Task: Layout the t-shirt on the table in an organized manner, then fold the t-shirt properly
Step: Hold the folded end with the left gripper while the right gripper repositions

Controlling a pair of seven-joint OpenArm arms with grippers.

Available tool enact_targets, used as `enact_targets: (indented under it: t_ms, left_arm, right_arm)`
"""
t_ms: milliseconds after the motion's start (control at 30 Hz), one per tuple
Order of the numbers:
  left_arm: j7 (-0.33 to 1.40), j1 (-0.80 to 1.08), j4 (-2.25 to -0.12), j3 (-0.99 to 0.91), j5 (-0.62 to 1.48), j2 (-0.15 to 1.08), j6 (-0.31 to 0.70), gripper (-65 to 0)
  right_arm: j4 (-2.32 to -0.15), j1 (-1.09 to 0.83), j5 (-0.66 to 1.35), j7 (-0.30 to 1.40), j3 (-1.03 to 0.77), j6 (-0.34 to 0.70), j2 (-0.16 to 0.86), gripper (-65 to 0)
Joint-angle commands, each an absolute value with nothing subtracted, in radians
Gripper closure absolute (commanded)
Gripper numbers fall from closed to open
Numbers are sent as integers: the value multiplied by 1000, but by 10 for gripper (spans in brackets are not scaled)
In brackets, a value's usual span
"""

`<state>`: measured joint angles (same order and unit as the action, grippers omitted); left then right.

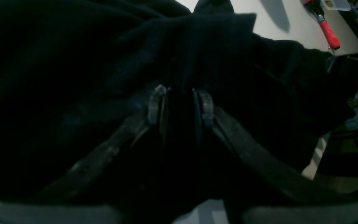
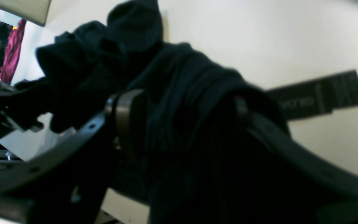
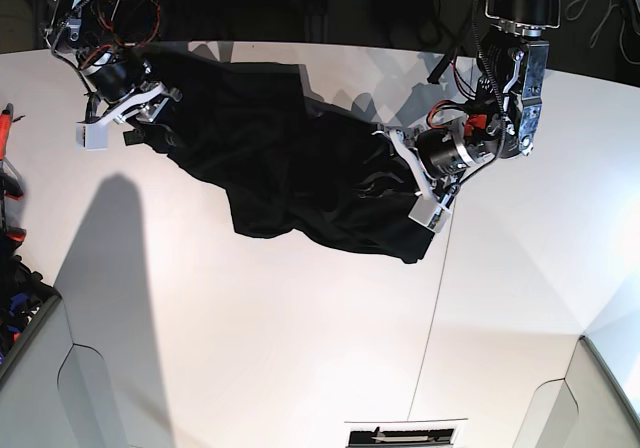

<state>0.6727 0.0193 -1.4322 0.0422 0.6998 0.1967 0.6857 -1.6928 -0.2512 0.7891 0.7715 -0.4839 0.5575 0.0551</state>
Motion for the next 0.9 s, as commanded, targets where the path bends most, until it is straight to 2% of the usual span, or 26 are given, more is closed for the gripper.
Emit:
enact_targets:
  t_ms: [0,167,333,400,533,567,733,867]
  left_arm:
    - [654,3,-1446,40,720,200,698,-146]
    - [655,15,-1446,40,717,200,698,-146]
    - [655,23,-1446,40,705,200,698,-146]
    - [655,23,-1446,40,705,200,698,-146]
    - [656,23,-1446,40,685,200,698,-146]
    - [656,23,-1446,40,677,200,698,-146]
    - [654,23,-1444,40,669,202,698,-146]
    - [654,22,-1444,40,669,217,698,-146]
  right_arm:
    - [-1714,-229,812,753,-487,574,64,-83]
    - [-1714,-135,804,753,-487,573,64,-83]
    - [-1712,-34,675,749,-487,572,67,-91]
    - [-1711,-11,634,728,-487,571,78,-126]
    - [-1711,2,591,682,-492,546,117,-304]
    - [-1712,3,593,688,-500,546,122,-327]
    - [-1714,-15,860,874,-449,600,107,-327]
    - [-1726,-60,746,857,-205,602,108,-327]
